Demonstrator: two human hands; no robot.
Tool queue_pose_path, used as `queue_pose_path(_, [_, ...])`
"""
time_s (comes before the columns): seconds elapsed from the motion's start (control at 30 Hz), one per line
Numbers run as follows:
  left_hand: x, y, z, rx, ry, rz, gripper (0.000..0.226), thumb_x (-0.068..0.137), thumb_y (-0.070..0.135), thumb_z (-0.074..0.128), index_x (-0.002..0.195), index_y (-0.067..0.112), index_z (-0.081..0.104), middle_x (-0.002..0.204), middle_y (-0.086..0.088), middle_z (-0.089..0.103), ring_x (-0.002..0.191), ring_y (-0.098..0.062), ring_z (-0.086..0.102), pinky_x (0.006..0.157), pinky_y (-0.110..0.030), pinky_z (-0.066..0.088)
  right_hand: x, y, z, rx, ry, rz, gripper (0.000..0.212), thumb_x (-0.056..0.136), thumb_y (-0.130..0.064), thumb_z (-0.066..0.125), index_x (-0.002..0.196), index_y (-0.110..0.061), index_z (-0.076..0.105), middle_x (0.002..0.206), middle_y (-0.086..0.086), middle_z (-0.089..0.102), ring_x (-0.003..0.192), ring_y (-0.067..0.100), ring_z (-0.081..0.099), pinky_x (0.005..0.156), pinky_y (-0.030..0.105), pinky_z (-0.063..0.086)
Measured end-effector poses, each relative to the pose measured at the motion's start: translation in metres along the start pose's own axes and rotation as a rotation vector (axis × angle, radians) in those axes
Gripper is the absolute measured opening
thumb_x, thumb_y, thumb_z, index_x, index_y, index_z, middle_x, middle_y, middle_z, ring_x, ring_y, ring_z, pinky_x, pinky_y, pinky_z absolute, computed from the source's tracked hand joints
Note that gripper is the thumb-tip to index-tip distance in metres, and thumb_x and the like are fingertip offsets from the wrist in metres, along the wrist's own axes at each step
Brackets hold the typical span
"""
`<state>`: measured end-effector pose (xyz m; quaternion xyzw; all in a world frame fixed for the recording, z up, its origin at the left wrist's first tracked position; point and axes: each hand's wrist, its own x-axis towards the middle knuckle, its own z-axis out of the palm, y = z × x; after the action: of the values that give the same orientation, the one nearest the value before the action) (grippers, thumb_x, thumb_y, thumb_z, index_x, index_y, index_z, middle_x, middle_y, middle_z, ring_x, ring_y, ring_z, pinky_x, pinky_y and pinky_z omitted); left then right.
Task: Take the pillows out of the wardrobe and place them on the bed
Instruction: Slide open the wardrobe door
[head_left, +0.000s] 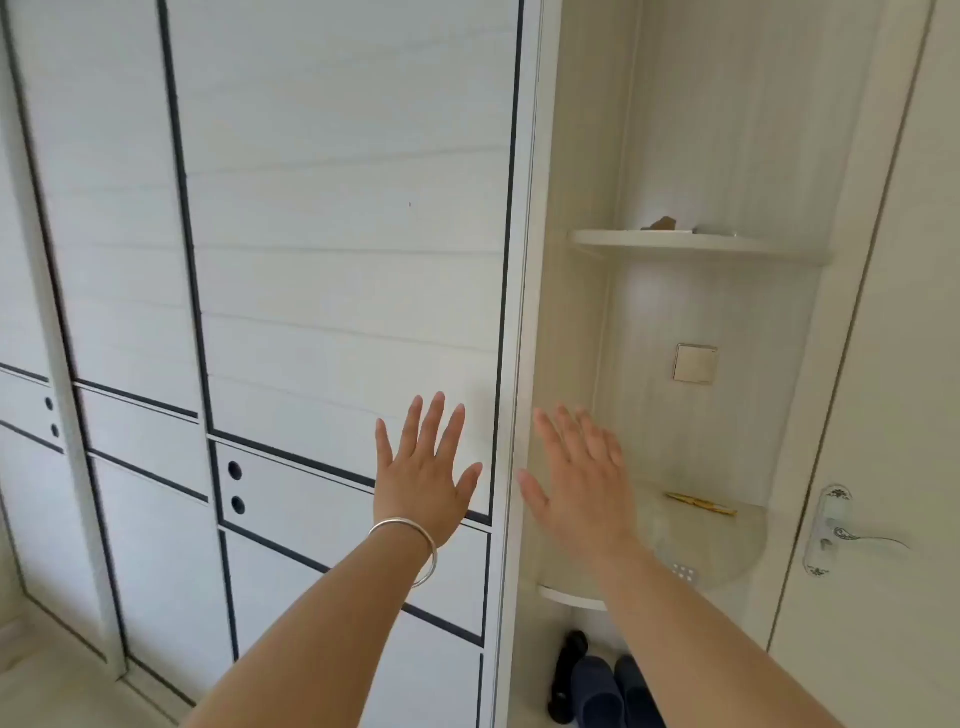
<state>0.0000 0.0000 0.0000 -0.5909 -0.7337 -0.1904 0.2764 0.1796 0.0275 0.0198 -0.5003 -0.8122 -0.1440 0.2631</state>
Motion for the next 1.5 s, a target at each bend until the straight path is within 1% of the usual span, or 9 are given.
queue_pose_path(0.13, [0.015, 0.007, 0.033, 0.104, -0.043, 0.094, 0.072, 0.092, 0.056, 0.018, 0.135, 0.025, -0.03, 0.146, 0.0, -0.034, 0.127, -0.022, -0.041, 0.105, -0.053, -0.022, 0.02, -0.01, 0.022, -0.209, 0.206, -0.293, 0.062, 0.085, -0.048, 0.052, 0.139, -0.02, 0.041, 0.144, 0.004, 0.046, 0.134, 0.026, 0.04, 0.106, 0.046, 0.033])
queue_pose_path(0.53, [0.051, 0.041, 0.067, 0.03, -0.011, -0.055, 0.071, 0.092, 0.047, 0.019, 0.134, 0.024, -0.033, 0.143, 0.007, -0.039, 0.131, -0.016, -0.035, 0.101, -0.045, -0.031, 0.081, 0.011, 0.06, -0.358, 0.332, -0.611, 0.049, 0.073, -0.037, 0.06, 0.118, -0.017, 0.064, 0.119, 0.001, 0.066, 0.114, 0.021, 0.058, 0.109, 0.037, 0.036])
queue_pose_path(0.73, [0.051, 0.056, 0.079, -0.041, -0.029, -0.202, 0.064, 0.087, 0.035, 0.01, 0.136, 0.021, -0.029, 0.147, 0.004, -0.031, 0.142, -0.015, -0.02, 0.112, -0.049, -0.016, 0.095, 0.013, 0.071, -0.313, 0.364, -0.693, 0.044, 0.076, -0.027, 0.052, 0.115, -0.01, 0.064, 0.111, 0.003, 0.068, 0.108, 0.025, 0.059, 0.109, 0.04, 0.035])
queue_pose_path(0.87, [0.052, 0.054, 0.085, -0.033, -0.049, -0.234, 0.068, 0.092, 0.033, 0.022, 0.14, 0.021, -0.025, 0.148, 0.003, -0.031, 0.143, -0.015, -0.018, 0.115, -0.052, -0.01, 0.096, 0.004, 0.07, -0.419, 0.316, -0.642, 0.047, 0.084, -0.034, 0.044, 0.124, -0.013, 0.059, 0.122, 0.004, 0.064, 0.123, 0.024, 0.051, 0.115, 0.041, 0.021])
queue_pose_path(1.03, [0.055, 0.043, 0.093, 0.018, -0.083, -0.248, 0.082, 0.091, 0.039, 0.039, 0.139, 0.024, -0.026, 0.145, 0.004, -0.036, 0.139, -0.012, -0.024, 0.115, -0.052, -0.007, 0.101, -0.016, 0.078, -0.475, 0.252, -0.58, 0.056, 0.095, -0.027, 0.024, 0.143, 0.002, 0.019, 0.149, 0.02, 0.031, 0.142, 0.037, 0.015, 0.108, 0.05, -0.012])
queue_pose_path(1.13, [0.058, 0.034, 0.097, 0.046, -0.098, -0.264, 0.092, 0.087, 0.042, 0.048, 0.139, 0.023, -0.025, 0.143, 0.004, -0.038, 0.132, -0.009, -0.03, 0.114, -0.052, -0.007, 0.107, -0.026, 0.084, -0.421, 0.241, -0.613, 0.058, 0.096, -0.025, 0.022, 0.143, 0.005, 0.007, 0.152, 0.023, 0.021, 0.142, 0.039, 0.005, 0.11, 0.049, -0.013])
queue_pose_path(1.23, [0.062, 0.02, 0.101, 0.071, -0.101, -0.267, 0.097, 0.086, 0.044, 0.051, 0.136, 0.023, -0.029, 0.143, 0.002, -0.038, 0.138, -0.013, -0.027, 0.114, -0.052, -0.007, 0.115, -0.038, 0.09, -0.368, 0.22, -0.631, 0.06, 0.096, -0.027, 0.025, 0.144, 0.005, 0.006, 0.153, 0.023, 0.018, 0.143, 0.039, 0.001, 0.11, 0.051, -0.013])
queue_pose_path(1.37, [0.068, -0.006, 0.104, 0.077, -0.108, -0.277, 0.089, 0.09, 0.045, 0.044, 0.135, 0.023, -0.029, 0.149, 0.001, -0.032, 0.135, -0.015, -0.03, 0.114, -0.052, -0.009, 0.126, -0.06, 0.099, -0.281, 0.218, -0.622, 0.062, 0.096, -0.031, 0.034, 0.145, 0.001, 0.012, 0.154, 0.021, 0.017, 0.143, 0.037, -0.002, 0.106, 0.052, -0.018])
queue_pose_path(1.5, [0.076, -0.042, 0.107, 0.096, -0.128, -0.27, 0.078, 0.093, 0.046, 0.035, 0.144, 0.022, -0.02, 0.157, 0.0, -0.02, 0.141, -0.019, -0.024, 0.115, -0.053, -0.009, 0.142, -0.091, 0.119, -0.156, 0.221, -0.579, 0.059, 0.096, -0.03, 0.039, 0.145, -0.004, 0.018, 0.155, 0.017, 0.019, 0.144, 0.034, 0.0, 0.11, 0.049, -0.012])
